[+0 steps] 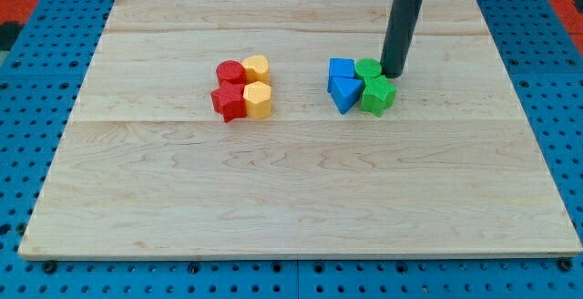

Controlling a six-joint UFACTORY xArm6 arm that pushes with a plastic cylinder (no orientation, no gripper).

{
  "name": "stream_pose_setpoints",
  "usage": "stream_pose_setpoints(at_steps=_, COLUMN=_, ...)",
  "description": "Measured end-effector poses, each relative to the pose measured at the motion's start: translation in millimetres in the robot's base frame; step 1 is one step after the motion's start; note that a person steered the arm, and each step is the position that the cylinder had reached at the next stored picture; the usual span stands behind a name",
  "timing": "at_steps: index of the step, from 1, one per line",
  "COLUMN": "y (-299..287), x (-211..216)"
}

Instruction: Add the blue cube and green circle into the group of blocks

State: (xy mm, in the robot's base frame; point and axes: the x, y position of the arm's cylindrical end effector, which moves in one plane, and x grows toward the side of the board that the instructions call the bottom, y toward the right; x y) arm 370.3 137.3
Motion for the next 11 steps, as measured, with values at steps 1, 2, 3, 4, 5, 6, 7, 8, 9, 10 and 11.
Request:
stream_pose_setpoints(at_steps=1, y=9, x=13)
stream_pose_setpoints(at_steps=2, y=-43, x=20)
stream_pose_setpoints(at_steps=3, y=-102, x=3)
stream_pose_setpoints(at_steps=4, y=-102, x=-33)
stream_pose_setpoints(at_steps=5, y=-95, x=-36)
stream_pose_setpoints(at_steps=6, y=-76, x=-3)
stream_pose_setpoints(at_steps=7, y=-30, x=-2)
stream_pose_setpoints(at_steps=8, y=-19, x=-24)
stream_pose_setpoints(at_steps=9, y=-44, x=-52)
stream_pose_setpoints(at_steps=10, y=-96, x=-60)
stream_pose_setpoints(at_steps=11, y=-150, x=-59)
